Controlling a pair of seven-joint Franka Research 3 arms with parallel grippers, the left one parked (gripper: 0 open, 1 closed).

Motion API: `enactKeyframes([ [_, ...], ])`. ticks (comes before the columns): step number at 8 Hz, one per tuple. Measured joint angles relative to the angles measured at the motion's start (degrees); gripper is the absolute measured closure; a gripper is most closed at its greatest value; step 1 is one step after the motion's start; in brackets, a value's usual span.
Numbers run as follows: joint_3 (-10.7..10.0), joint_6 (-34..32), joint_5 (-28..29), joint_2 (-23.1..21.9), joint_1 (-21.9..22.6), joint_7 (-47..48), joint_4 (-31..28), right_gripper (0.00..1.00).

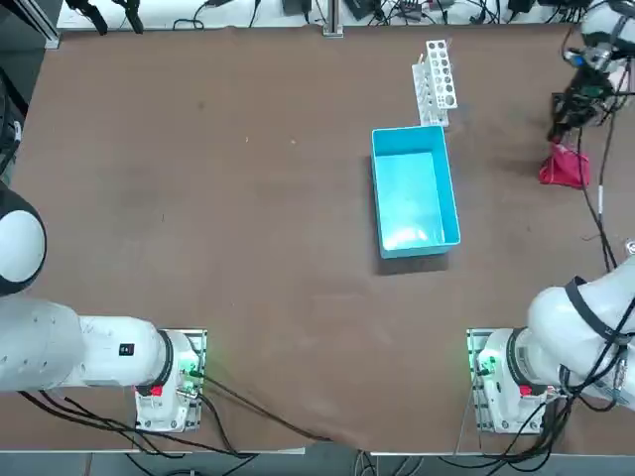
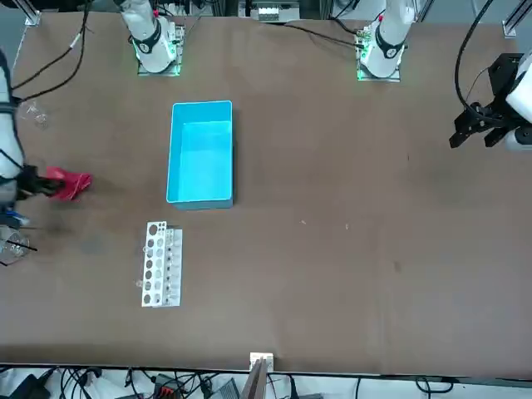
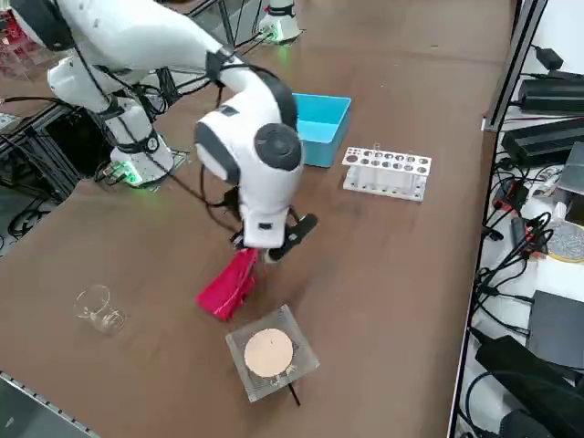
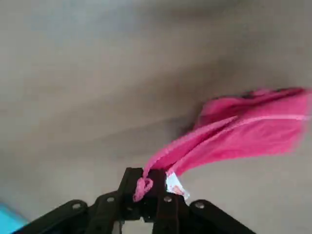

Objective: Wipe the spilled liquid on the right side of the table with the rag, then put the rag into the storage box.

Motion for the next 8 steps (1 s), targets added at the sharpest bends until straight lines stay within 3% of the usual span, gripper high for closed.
enactKeyframes([
  [3, 2.36, -1.32, 13.73, -0.45, 1.6, 3.55, -0.03, 0.98],
  [6, 4.17, 2.44, 18.59, -0.99, 10.4, 19.69, 0.01, 0.98],
  [8, 4.17, 3.01, 24.94, -1.29, 12.8, 24.45, 0.05, 0.98],
])
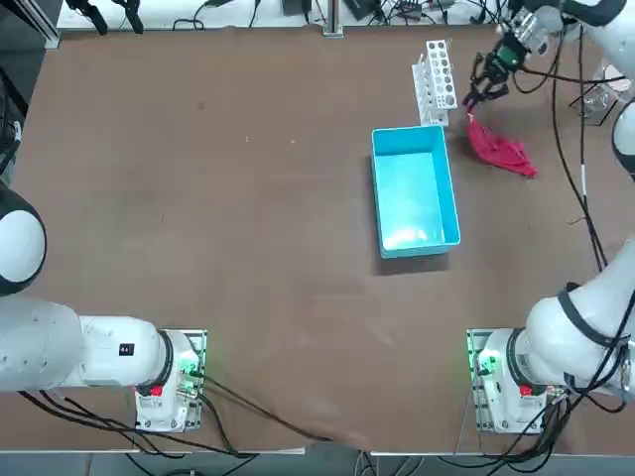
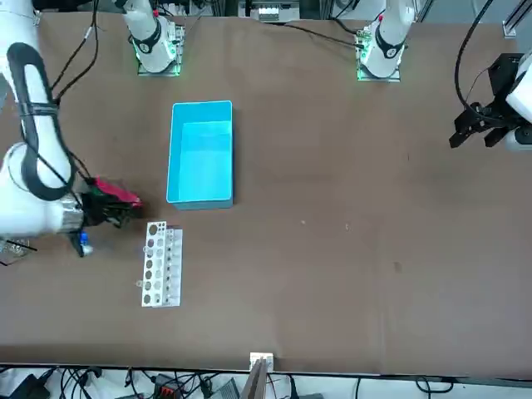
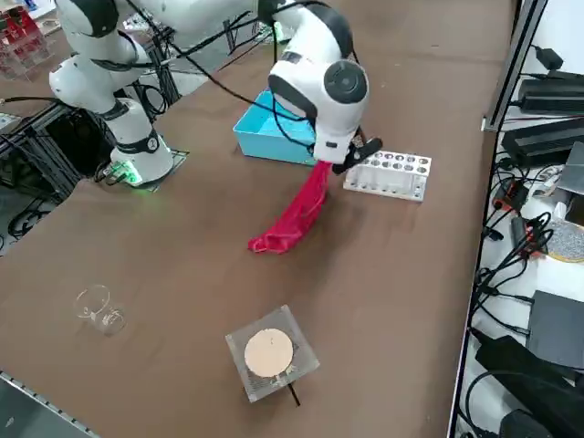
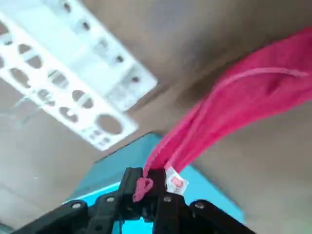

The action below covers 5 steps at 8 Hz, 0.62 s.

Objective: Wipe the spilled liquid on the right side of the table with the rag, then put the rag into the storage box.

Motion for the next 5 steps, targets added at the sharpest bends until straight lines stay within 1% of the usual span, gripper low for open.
enactKeyframes([
  [1, -0.05, -0.81, 1.7, -0.6, -0.14, 1.38, 0.06, 0.98],
  [3, 0.47, -2.97, 2.66, -2.45, 0.83, 5.79, 0.16, 0.98],
  [5, 2.17, -4.85, 2.74, -4.59, 2.03, 9.77, 0.26, 0.98],
])
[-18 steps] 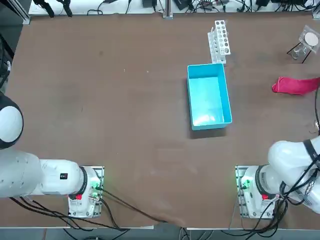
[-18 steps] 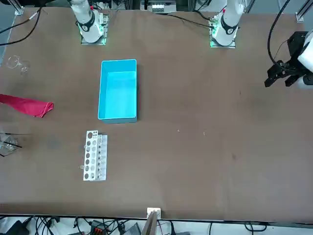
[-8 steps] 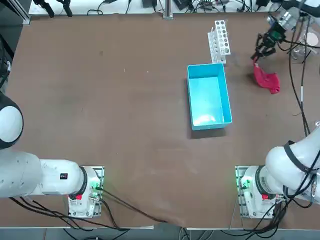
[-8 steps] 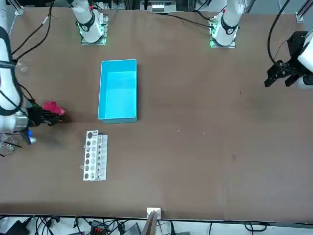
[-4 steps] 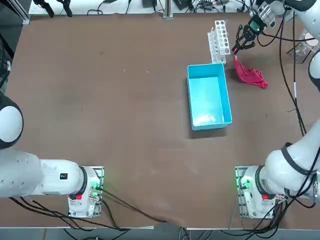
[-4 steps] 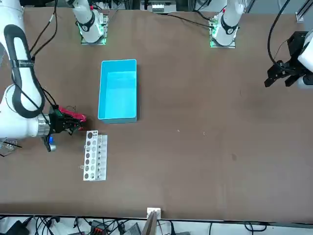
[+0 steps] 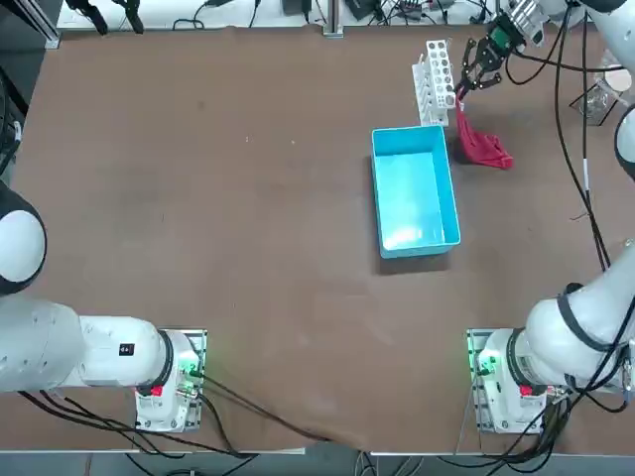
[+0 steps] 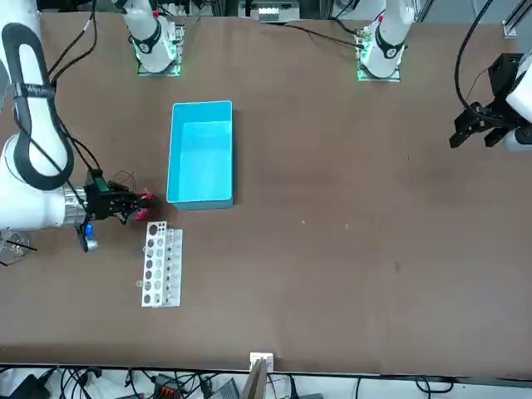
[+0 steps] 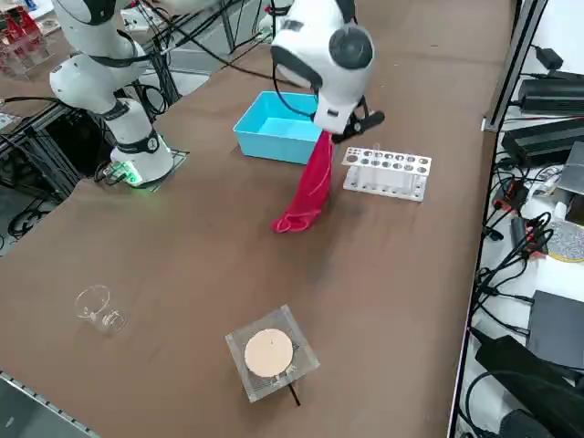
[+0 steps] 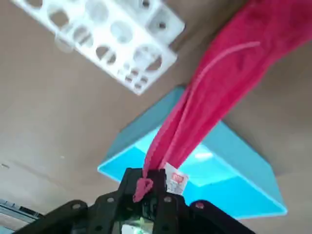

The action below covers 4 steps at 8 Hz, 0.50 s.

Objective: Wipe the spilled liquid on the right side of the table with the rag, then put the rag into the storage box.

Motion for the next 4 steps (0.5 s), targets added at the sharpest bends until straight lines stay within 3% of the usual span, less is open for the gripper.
enactKeyframes([
  [4, -0.35, -13.47, -0.05, -4.21, -0.61, 1.56, 1.54, 0.98],
])
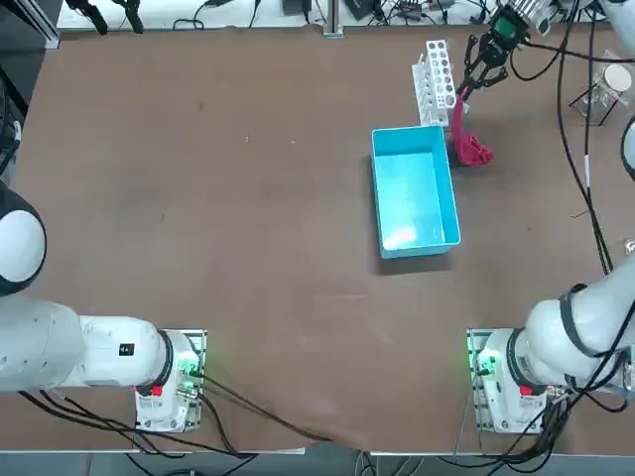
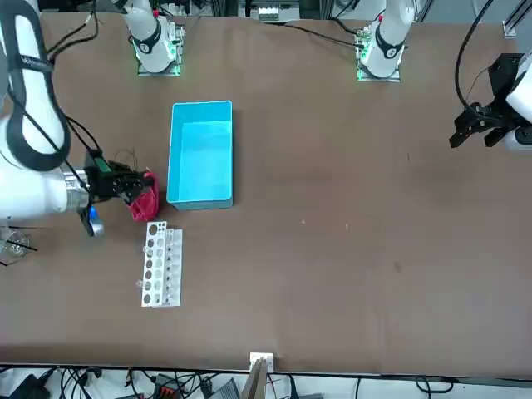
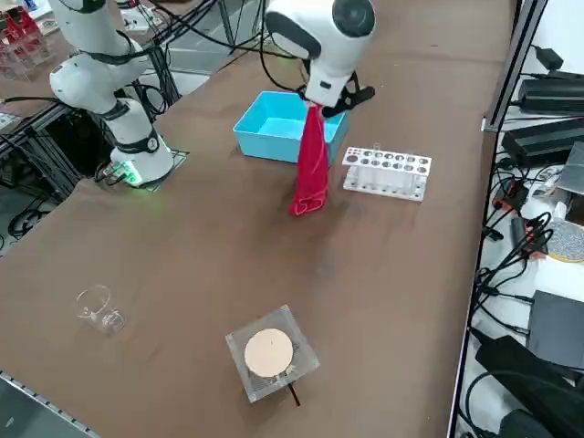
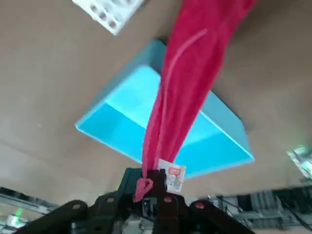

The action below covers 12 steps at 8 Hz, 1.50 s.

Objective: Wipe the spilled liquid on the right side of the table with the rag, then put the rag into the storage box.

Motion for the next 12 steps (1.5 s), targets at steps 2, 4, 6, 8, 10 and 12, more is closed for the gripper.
enactKeyframes([
  [2, -0.77, -8.72, -0.12, -1.83, -3.17, 0.11, 2.49, 0.98],
  [4, -0.91, -16.82, -0.14, -4.41, -7.52, -0.12, 5.07, 0.98],
  [6, -0.38, -22.65, -0.57, -9.28, -7.6, -0.11, 7.2, 0.98],
  [8, 0.43, -24.67, -1.12, -16.58, -4.46, 0.06, 7.61, 0.98],
  [10, 0.68, -24.82, -1.46, -21.0, 1.6, 0.63, 7.47, 0.98],
  [12, 0.8, -24.23, -1.83, -21.11, 6.91, 0.96, 7.28, 0.98],
])
